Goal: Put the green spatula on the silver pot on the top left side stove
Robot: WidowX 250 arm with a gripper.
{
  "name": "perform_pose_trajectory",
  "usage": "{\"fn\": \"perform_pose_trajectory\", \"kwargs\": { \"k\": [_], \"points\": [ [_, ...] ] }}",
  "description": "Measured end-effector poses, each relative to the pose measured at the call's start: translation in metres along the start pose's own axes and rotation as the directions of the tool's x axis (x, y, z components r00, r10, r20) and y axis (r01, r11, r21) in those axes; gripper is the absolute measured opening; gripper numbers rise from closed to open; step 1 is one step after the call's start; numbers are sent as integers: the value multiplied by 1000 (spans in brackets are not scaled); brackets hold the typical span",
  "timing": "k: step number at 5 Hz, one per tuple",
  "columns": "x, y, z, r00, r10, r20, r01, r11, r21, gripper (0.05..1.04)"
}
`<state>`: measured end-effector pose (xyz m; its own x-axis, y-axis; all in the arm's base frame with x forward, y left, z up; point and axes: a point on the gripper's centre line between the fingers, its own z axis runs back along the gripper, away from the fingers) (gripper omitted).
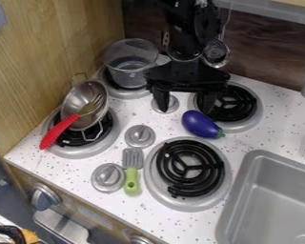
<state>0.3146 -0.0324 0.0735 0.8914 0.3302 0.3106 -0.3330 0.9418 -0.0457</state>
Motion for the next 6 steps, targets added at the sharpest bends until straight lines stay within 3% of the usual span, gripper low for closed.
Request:
{"fn": "perform_pose_trajectory", "kwargs": {
  "k": [1, 2, 3, 4, 5, 6],
  "points": [
    [-6, 2, -7, 1000, 8, -30, -7, 1000, 17, 996],
    [-21, 14, -12, 987, 140, -81, -133, 987, 91, 996],
    [-44, 24, -20, 967, 216, -133, -201, 972, 124, 996],
    [-61, 38, -22, 942, 308, -130, -288, 945, 152, 996],
    [-70, 52, -31, 909, 393, -140, -375, 917, 138, 996],
    [-74, 58, -42, 904, 404, -140, -388, 913, 128, 996]
  ]
}}
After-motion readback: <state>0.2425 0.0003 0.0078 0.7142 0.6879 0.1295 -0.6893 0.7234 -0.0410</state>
